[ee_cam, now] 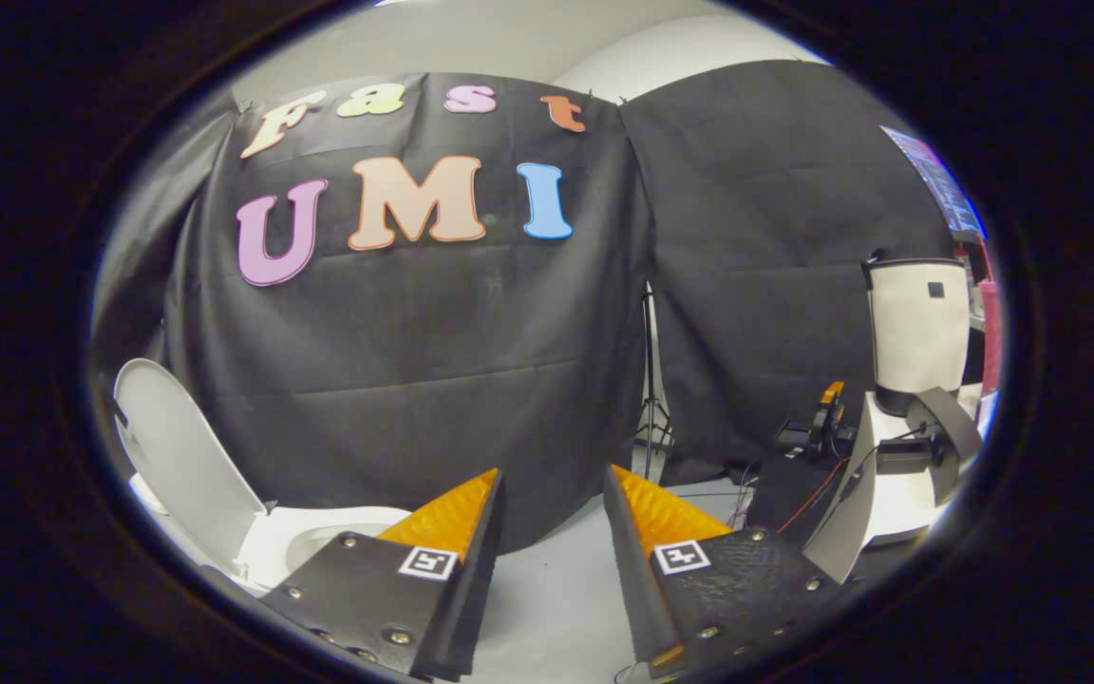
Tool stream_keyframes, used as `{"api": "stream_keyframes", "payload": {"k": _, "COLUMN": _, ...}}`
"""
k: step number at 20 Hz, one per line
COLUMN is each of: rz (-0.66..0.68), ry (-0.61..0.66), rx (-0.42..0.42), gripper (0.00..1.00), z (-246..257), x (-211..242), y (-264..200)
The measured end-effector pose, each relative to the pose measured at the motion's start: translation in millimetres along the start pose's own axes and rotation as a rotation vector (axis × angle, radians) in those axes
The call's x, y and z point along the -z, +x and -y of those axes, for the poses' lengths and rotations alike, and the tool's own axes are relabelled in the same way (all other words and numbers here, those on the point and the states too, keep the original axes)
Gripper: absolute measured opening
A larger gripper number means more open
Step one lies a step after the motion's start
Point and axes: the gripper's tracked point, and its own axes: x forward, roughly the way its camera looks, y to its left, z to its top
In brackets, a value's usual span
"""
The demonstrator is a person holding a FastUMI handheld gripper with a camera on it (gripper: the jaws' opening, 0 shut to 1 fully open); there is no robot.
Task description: Open the toilet lid.
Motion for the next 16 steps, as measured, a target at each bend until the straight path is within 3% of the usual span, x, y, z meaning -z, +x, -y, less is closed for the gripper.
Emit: {"api": "stream_keyframes", "payload": {"k": 16, "rz": 0.002, "ry": 0.014, "rx": 0.004, "gripper": 0.61, "z": 2.6, "x": 1.7, "y": 0.3}}
